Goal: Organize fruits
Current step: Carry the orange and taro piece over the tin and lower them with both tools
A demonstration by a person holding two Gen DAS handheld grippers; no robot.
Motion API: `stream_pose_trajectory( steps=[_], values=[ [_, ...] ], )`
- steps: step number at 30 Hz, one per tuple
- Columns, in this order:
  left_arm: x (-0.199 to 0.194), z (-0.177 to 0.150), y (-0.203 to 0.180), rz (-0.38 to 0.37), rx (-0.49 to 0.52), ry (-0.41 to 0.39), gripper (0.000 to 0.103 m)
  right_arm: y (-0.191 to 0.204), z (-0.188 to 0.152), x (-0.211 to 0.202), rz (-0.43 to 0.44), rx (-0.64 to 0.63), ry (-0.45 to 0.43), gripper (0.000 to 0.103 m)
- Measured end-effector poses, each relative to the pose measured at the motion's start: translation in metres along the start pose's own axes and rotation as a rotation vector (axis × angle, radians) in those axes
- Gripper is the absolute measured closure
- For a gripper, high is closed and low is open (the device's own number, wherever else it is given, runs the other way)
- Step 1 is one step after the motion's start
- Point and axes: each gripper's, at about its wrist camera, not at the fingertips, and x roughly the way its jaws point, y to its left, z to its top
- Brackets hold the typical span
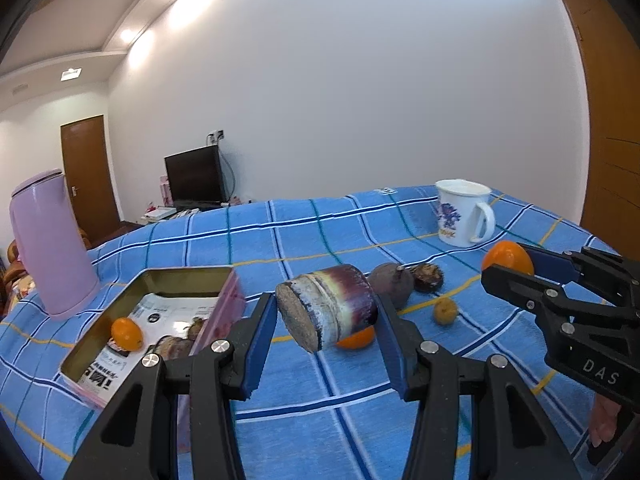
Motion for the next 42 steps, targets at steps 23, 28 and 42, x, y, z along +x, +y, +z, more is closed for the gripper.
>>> stream_pose_trajectory(
  steps=[23, 28, 42],
  values=[
    [-0.002, 0.000, 0.133, 0.222, -0.062, 0.115, 0.052, 0.122, 0.045, 0.061, 0.208, -0.136, 0.068, 0.063],
    [0.001, -0.007, 0.158, 0.253, -0.057, 0.155, 0.052, 0.145, 0.054, 0.080, 0.252, -0.139, 0.085, 0.063],
    [0.023, -0.024, 0.188, 0.248, -0.074, 0.233, 0.052, 0.179, 0.054, 0.140, 0.285, -0.112, 0.200, 0.063]
  ],
)
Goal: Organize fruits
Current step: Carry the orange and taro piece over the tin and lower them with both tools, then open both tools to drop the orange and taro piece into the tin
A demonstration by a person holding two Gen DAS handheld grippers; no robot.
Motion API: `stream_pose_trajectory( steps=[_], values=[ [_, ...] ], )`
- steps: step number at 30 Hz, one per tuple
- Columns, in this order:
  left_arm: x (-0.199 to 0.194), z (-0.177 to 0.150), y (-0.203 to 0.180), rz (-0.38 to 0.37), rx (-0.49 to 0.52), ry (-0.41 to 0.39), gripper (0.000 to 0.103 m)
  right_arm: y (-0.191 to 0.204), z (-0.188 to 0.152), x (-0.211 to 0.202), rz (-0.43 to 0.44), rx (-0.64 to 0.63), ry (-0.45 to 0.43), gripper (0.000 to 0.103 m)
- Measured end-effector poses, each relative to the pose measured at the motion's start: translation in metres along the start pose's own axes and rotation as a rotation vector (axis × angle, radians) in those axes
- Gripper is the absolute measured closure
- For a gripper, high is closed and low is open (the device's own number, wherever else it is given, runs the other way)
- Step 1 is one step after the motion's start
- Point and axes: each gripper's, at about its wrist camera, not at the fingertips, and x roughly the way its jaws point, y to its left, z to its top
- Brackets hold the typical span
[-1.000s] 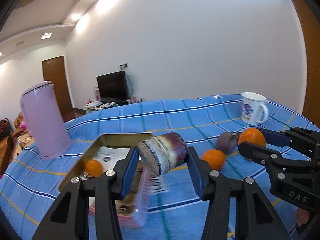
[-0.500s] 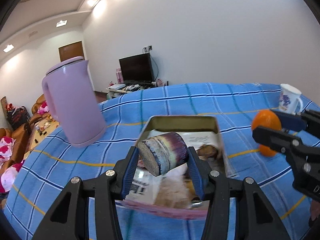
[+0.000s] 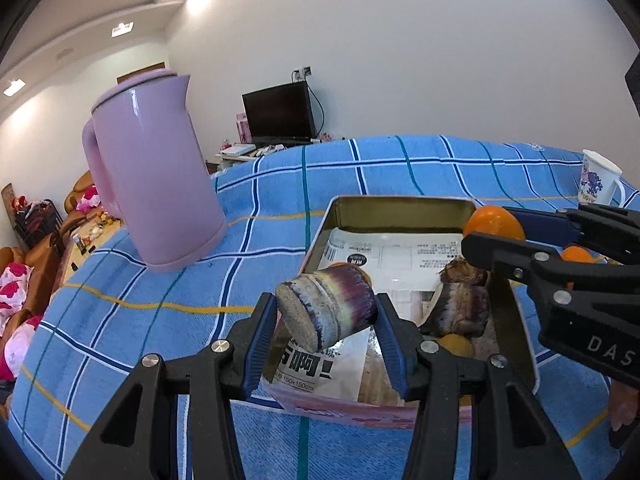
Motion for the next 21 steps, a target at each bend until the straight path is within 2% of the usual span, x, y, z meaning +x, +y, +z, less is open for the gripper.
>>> stream_pose_trajectory(
  steps=[7, 15, 18, 19, 20, 21],
  values=[
    [0.007, -0.002, 0.000, -0.016, 0.003, 0.017, 0.052, 0.001, -0.002, 0.011, 0.011, -0.002, 0.027, 0.063],
    [0.009, -0.002, -0.005, 0.002, 0.034, 0.026, 0.052, -0.001, -0.006, 0.019, 0.012, 0.005, 0.048, 0.062],
    [0.010, -0.002, -0.009, -0.017, 0.035, 0.047, 0.051, -0.002, -0.006, 0.019, 0.018, 0.006, 0.046, 0.062],
    [0.010, -0.002, -0.009, -0.016, 0.035, 0.053, 0.051, -0.002, -0.006, 0.019, 0.025, 0.006, 0.046, 0.058],
    [0.010, -0.002, -0.009, -0.009, 0.032, 0.056, 0.051, -0.001, -0.006, 0.020, 0.034, 0.006, 0.047, 0.048],
    [0.010, -0.002, -0.009, -0.006, 0.031, 0.056, 0.051, -0.001, -0.007, 0.019, 0.043, 0.008, 0.045, 0.045]
  ],
)
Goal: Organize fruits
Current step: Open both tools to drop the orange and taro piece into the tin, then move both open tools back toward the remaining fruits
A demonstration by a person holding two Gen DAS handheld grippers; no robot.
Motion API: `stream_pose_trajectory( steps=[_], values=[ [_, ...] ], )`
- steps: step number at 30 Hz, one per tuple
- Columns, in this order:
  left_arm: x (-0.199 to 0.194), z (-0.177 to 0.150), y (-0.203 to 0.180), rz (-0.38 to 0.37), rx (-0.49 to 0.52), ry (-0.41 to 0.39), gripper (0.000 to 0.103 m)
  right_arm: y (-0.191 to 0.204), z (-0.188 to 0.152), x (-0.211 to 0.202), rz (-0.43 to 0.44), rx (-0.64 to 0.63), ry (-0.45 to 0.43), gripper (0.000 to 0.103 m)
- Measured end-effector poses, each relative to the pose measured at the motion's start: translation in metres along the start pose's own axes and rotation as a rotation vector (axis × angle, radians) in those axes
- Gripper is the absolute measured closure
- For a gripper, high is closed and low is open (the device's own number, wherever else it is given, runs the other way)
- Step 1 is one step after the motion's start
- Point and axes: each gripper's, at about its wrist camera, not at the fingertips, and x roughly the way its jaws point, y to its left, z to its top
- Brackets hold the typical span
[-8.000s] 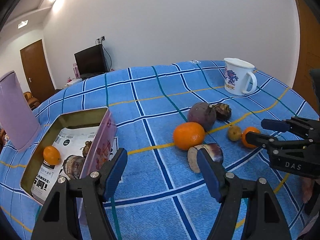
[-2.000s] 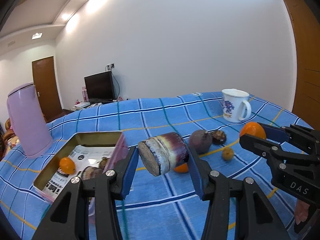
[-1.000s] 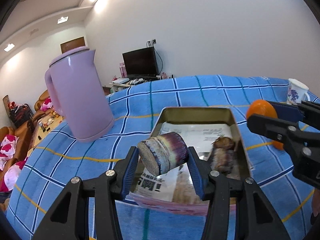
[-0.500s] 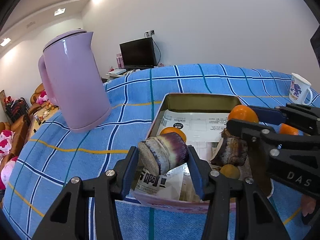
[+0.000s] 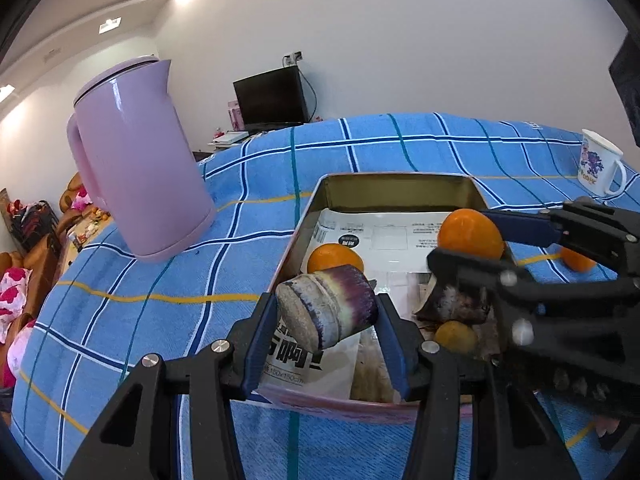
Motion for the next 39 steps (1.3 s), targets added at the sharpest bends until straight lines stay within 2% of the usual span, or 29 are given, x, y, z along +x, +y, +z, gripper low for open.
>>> stream_pose_trajectory(
  steps=[4, 6, 7, 8, 18, 26, 31, 33, 34, 36, 37, 39],
  values=[
    [-0.005, -0.001, 0.002, -0.015, -0.016, -0.013, 0.049, 0.001, 0.000, -0.004, 0.014, 0.015, -0.015, 0.023],
    [-0.012, -0.002, 0.004, -0.009, -0.026, -0.040, 0.035, 0.001, 0.000, -0.009, 0.010, 0.018, -0.032, 0.019],
    [-0.015, -0.003, 0.004, -0.007, -0.031, -0.052, 0.024, 0.001, 0.000, -0.011, 0.006, 0.018, -0.037, 0.018],
    [-0.017, -0.003, 0.004, -0.003, -0.033, -0.061, 0.021, 0.002, 0.000, -0.013, 0.002, 0.018, -0.043, 0.018],
    [-0.037, 0.004, -0.019, -0.032, -0.023, -0.095, 0.021, -0.022, -0.015, -0.060, -0.053, 0.048, -0.104, 0.011],
    [-0.040, 0.014, -0.063, -0.076, 0.026, -0.093, 0.021, -0.078, -0.044, -0.110, -0.183, 0.124, -0.125, 0.011],
    [-0.039, 0.025, -0.099, -0.107, 0.075, -0.068, 0.021, -0.124, -0.066, -0.129, -0.369, 0.211, -0.083, 0.011],
    [-0.037, 0.029, -0.113, -0.132, 0.088, -0.059, 0.021, -0.141, -0.072, -0.135, -0.413, 0.253, -0.069, 0.011],
    [-0.035, 0.033, -0.121, -0.149, 0.095, -0.054, 0.021, -0.147, -0.074, -0.136, -0.419, 0.267, -0.062, 0.012],
    [-0.030, 0.039, -0.133, -0.171, 0.101, -0.043, 0.021, -0.157, -0.077, -0.136, -0.433, 0.289, -0.037, 0.022],
    [-0.025, 0.043, -0.141, -0.174, 0.107, -0.041, 0.021, -0.162, -0.079, -0.135, -0.432, 0.295, -0.022, 0.031],
    [-0.017, 0.050, -0.155, -0.183, 0.131, -0.032, 0.021, -0.165, -0.082, -0.129, -0.432, 0.293, 0.023, 0.035]
  ],
)
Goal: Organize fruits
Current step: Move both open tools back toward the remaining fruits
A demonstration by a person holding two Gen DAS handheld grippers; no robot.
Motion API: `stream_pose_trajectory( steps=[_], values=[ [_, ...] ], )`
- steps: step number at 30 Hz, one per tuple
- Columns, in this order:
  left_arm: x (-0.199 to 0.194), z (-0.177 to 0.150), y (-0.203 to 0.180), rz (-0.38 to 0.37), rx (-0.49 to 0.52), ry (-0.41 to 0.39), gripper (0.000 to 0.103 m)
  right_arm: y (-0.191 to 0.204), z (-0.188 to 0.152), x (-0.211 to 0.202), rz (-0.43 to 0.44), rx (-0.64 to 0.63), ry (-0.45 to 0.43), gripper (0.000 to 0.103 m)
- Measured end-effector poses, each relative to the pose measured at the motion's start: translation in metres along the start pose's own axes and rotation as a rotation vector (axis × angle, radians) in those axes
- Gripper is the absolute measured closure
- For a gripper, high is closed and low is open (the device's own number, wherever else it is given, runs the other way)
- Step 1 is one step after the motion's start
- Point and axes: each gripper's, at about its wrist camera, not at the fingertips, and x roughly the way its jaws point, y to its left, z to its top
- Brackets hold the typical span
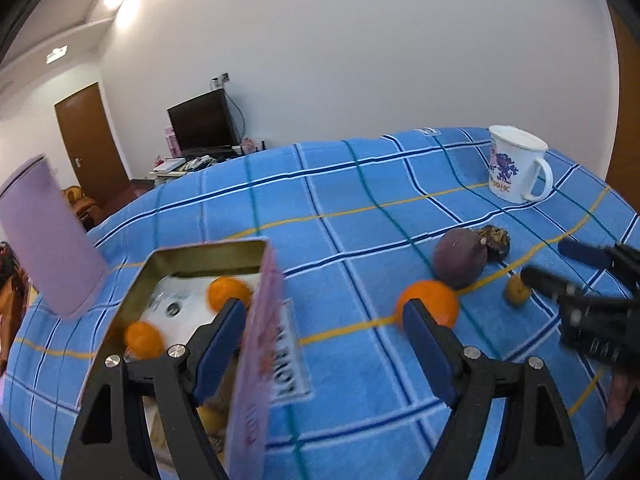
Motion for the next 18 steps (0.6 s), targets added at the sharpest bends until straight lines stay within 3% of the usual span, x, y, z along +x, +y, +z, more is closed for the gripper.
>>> stream_pose_trajectory(
  steps=[2, 9, 18],
  values=[
    [0.007, 0.004, -0.008, -0.031, 0.011, 0.004, 0.021, -0.005, -0.002, 0.009, 0.014, 0.000, 0.039, 0.043],
    [0.027, 0.002, -0.027, -0.102, 0.014, 0.044, 0.021, -0.010, -0.004, 0.019, 0.016, 0.009, 0.098, 0.046],
    [0.031, -0.001, -0.024, -0.150, -0.007, 0.048, 0.021, -0.004, -0.006, 0.023, 0.045, -0.017, 0.121, 0.051]
  ],
)
